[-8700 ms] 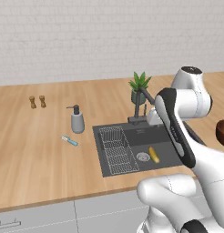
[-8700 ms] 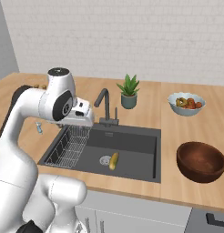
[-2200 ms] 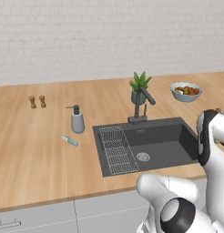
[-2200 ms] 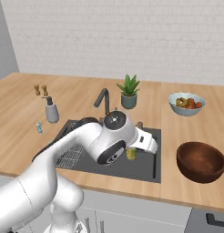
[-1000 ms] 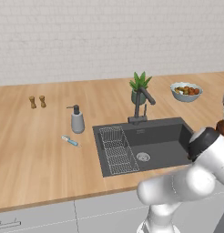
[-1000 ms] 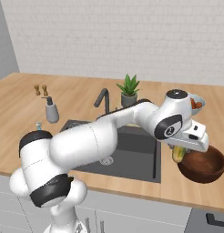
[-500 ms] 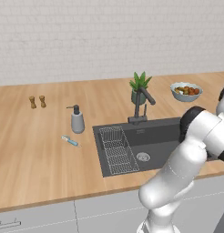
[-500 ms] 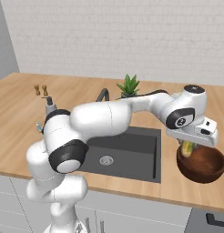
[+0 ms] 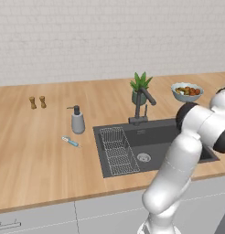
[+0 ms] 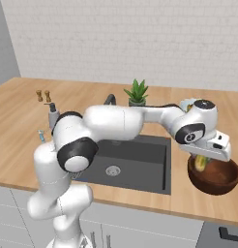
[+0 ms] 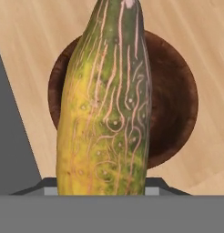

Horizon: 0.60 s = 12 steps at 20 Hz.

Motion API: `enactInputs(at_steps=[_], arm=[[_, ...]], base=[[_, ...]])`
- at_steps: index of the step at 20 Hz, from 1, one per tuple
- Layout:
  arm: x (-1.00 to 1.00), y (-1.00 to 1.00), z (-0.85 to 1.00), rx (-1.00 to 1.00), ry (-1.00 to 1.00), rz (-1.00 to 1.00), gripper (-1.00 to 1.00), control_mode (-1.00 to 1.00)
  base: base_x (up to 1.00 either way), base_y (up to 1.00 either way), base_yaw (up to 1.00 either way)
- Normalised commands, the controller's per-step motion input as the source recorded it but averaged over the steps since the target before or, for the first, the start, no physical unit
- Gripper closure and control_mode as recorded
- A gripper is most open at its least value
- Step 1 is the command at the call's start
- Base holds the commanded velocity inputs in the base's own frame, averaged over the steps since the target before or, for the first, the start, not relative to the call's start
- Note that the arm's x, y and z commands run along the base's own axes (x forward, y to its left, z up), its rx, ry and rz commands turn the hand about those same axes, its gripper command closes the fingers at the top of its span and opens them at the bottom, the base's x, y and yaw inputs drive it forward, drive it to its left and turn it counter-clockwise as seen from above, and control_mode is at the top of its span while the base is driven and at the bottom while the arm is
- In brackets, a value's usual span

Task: Pick the cucumber from the sink and place it in the bowl. Then pick the bowl and place it in the microwave. Then close the microwave door and press the start button.

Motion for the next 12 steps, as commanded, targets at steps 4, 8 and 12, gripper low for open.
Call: enactInputs(at_steps=[4, 8, 12], arm=[[0.04, -0.06, -0.32, 0.0, 0.0, 0.0, 1.0, -1.0], [0.01, -0.1, -0.24, 0.0, 0.0, 0.0, 1.0, -1.0], [0.07, 0.0, -0.32, 0.0, 0.0, 0.0, 1.0, -1.0]], base=[[0.0, 0.0, 0.0], [0.0, 0.0, 0.0], [0.0, 0.0, 0.0]])
